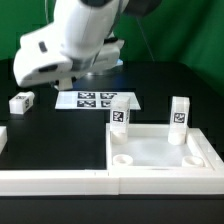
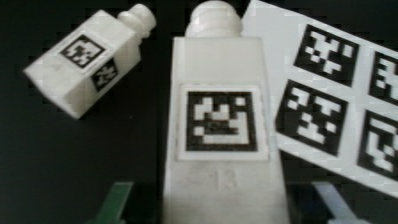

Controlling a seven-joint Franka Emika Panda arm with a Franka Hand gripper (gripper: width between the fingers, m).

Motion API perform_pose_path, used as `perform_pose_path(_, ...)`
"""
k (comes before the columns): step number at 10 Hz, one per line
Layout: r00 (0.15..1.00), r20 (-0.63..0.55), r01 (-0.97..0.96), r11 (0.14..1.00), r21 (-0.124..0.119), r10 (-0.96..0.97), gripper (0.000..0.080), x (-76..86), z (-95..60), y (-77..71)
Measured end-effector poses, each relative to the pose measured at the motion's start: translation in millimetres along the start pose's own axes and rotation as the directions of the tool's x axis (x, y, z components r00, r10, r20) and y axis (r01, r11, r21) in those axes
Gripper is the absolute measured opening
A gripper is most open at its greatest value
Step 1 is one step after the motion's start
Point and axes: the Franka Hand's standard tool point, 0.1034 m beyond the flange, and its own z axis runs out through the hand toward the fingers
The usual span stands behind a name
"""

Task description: Assemble square table

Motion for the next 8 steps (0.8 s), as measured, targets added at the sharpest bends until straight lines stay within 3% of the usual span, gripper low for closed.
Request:
perform_pose_path(1, 1.0, -0.012, 0.017, 1.0, -0.015, -0.018, 0.0291, -3.5, -7.7, -0.9)
perform_pose_path(2, 1.0, -0.023, 0.016, 1.0, -0.014, -0.017, 0.0291, -1.8, -6.0, 0.0)
perform_pose_path(5, 0.972, -0.235, 0.01, 1.0, -0.027, -0.016, 0.0291, 5.7, -17.0, 3.4)
perform_pose_path(6, 0.97, -0.242, -0.006, 1.0, -0.019, 0.001, 0.0291, 7.7, -38.2, -2.8)
perform_pose_path(7, 0.95, -0.313, -0.01, 0.999, -0.035, -0.002, 0.0291, 22.0, -80.4, -6.7)
perform_pose_path(8, 0.928, -0.372, -0.021, 0.998, -0.061, -0.004, 0.0291, 30.2, -110.4, -9.7)
